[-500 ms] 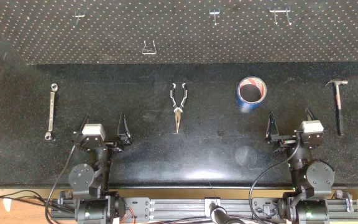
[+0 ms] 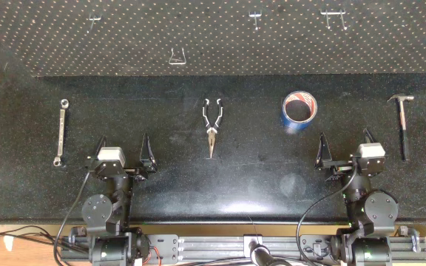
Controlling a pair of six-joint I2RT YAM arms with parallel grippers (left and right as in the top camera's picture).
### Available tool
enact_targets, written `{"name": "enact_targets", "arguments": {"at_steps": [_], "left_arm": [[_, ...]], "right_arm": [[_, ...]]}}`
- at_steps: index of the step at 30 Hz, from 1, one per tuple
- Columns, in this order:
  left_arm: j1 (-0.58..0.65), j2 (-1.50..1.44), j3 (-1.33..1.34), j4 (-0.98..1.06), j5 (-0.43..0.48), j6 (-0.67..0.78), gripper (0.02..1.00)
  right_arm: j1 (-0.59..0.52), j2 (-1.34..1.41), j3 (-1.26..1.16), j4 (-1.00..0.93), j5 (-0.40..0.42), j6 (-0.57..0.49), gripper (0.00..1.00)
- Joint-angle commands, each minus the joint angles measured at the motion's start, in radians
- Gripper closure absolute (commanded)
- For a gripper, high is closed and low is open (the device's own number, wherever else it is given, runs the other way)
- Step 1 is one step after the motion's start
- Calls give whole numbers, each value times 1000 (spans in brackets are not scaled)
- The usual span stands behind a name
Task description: Place Tools Onto Pegboard
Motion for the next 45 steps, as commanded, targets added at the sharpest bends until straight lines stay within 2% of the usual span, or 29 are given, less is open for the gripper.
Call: {"name": "enact_targets", "arguments": {"at_steps": [1, 12, 15, 17, 21, 24, 26, 27, 28, 31, 32, 34, 37, 42, 45], "left_arm": [[-5, -7, -2, -8, -7, -8, 23], [-3, 17, 2, -4, -4, -8, 23], [18, 223, 82, -5, -66, -5, 23], [39, 461, 210, -25, -142, -5, 25], [59, 790, 522, -336, -246, -3, 23], [63, 998, 781, -639, -349, 116, 20], [103, 1072, 864, -726, -349, 138, 25], [155, 1097, 892, -742, -345, 138, 25], [250, 1110, 911, -752, -319, 179, 25], [423, 1110, 914, -773, -229, 315, 25], [536, 1117, 914, -798, -134, 401, 25], [633, 1158, 914, -823, -30, 529, 25], [686, 1262, 926, -811, 43, 620, 25], [684, 1448, 1061, -790, 91, 627, 25], [684, 1555, 1184, -789, 91, 624, 25]], "right_arm": [[-2, -13, -3, -5, 5, -7, 25], [-2, -13, -3, -5, 5, -7, 25], [-2, -13, -3, -5, 5, -7, 25], [-2, -13, -3, -5, 5, -7, 25], [-2, -13, -3, -5, 5, -7, 25], [-2, -13, -3, -5, 5, -7, 25], [-2, -13, -3, -5, 5, -7, 25], [-2, -13, -3, -5, 5, -7, 25], [-2, -13, -3, -5, 5, -7, 25], [-2, -13, -3, -5, 5, -7, 25], [-2, -13, -3, -5, 5, -7, 25], [-2, -13, -3, -5, 5, -7, 25], [-2, -13, -3, -5, 5, -7, 25], [-2, -13, -3, -5, 5, -7, 25], [-2, -13, -3, -5, 5, -7, 25]]}}
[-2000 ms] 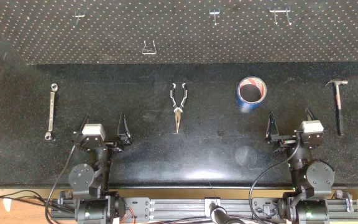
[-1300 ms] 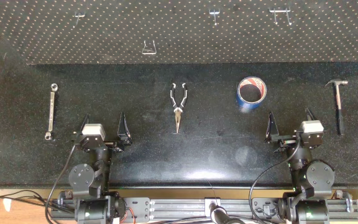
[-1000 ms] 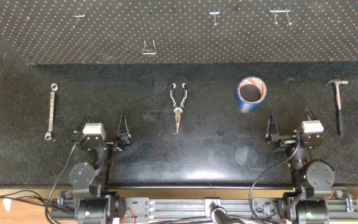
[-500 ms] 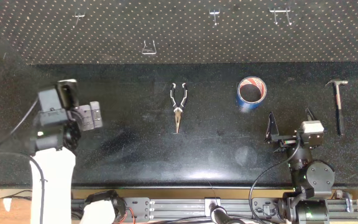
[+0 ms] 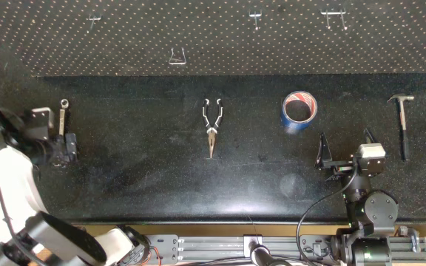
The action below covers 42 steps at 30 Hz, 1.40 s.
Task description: Place Tools Onto Pegboard
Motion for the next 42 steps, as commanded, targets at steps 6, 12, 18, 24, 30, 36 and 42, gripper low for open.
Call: {"name": "enact_targets", "arguments": {"at_steps": [6, 12, 18, 24, 30, 36, 42], "left_arm": [[5, 288, 257, 13, 66, 19, 25], [4, 397, 257, 80, 70, 19, 25], [-32, 476, 257, 143, 70, 15, 25], [-50, 501, 257, 169, 69, 16, 23], [-50, 503, 257, 177, 66, 16, 312], [-50, 506, 257, 165, 62, 20, 833], [-50, 506, 257, 172, 62, 19, 989]], "right_arm": [[-2, -7, -3, -5, 2, -7, 25], [-2, -7, -3, -5, 2, -7, 25], [-2, -7, -3, -5, 2, -7, 25], [-2, -7, -3, -5, 2, -7, 25], [-2, -7, -3, -5, 2, -7, 25], [-2, -7, -3, -5, 2, -7, 25], [-2, -7, -3, -5, 2, -7, 25]]}}
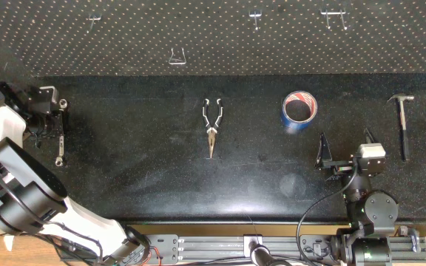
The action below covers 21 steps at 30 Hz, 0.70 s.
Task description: Place Tools Onto Pegboard
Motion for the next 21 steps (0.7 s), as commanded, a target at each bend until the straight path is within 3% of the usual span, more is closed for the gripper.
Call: {"name": "enact_targets", "arguments": {"at_steps": [1, 6, 10, 15, 21], "left_arm": [[-1, 24, 15, 8, 8, 3, 989], [-42, -87, 15, 15, 8, 2, 991], [-156, -247, 14, -12, 8, -3, 989], [-296, -420, -86, -27, 8, -115, 991], [-278, -729, -372, -27, -7, -114, 989]], "right_arm": [[-2, -7, -3, -5, 1, -7, 25], [-2, -7, -3, -5, 2, -7, 25], [-2, -7, -3, -5, 2, -7, 25], [-2, -7, -3, -5, 2, -7, 25], [-2, -7, -3, -5, 2, -7, 25]]}}
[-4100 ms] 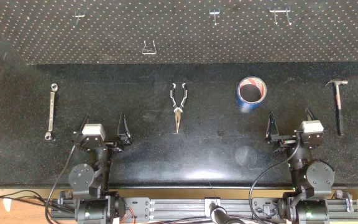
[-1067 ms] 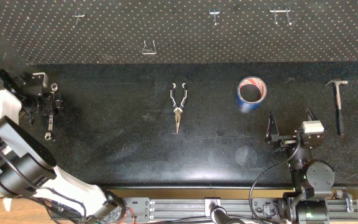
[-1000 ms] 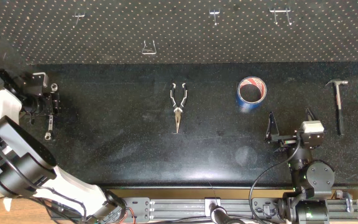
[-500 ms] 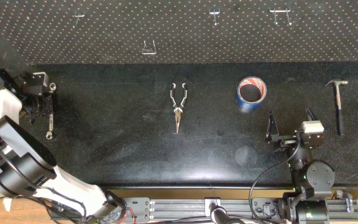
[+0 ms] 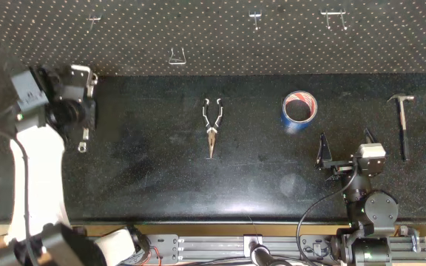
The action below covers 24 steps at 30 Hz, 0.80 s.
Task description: Place Tools Onto Pegboard
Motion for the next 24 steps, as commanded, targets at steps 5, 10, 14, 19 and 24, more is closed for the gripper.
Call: {"name": "enact_targets", "arguments": {"at_steps": [5, 10, 14, 19, 24], "left_arm": [[45, -404, -318, 67, -7, -16, 989], [45, -504, -424, 362, 15, -17, 989], [45, -374, -424, 594, 116, -204, 993], [-32, -340, -424, 827, 158, -357, 993], [-257, -326, -425, 868, -71, -357, 991]], "right_arm": [[-2, -7, -3, -4, 2, -7, 25], [-2, -7, -3, -4, 2, -7, 25], [-2, -7, -3, -4, 2, -7, 25], [-2, -7, -3, -4, 2, -7, 25], [-2, -7, -3, -4, 2, -7, 25]]}}
